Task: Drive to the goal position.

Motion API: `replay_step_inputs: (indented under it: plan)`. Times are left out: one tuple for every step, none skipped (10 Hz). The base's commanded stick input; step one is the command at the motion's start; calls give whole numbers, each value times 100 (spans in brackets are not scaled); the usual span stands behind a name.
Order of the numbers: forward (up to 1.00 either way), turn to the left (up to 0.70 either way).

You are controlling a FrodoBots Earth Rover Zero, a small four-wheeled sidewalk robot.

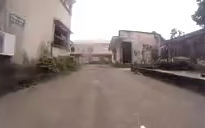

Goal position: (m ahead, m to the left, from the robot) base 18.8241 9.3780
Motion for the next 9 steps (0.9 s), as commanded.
replay_step_inputs:
  plan:
    - [30,0]
    - [30,0]
    - [30,0]
    - [30,0]
    - [30,0]
    - [30,0]
    - [30,0]
    - [30,0]
    - [30,0]
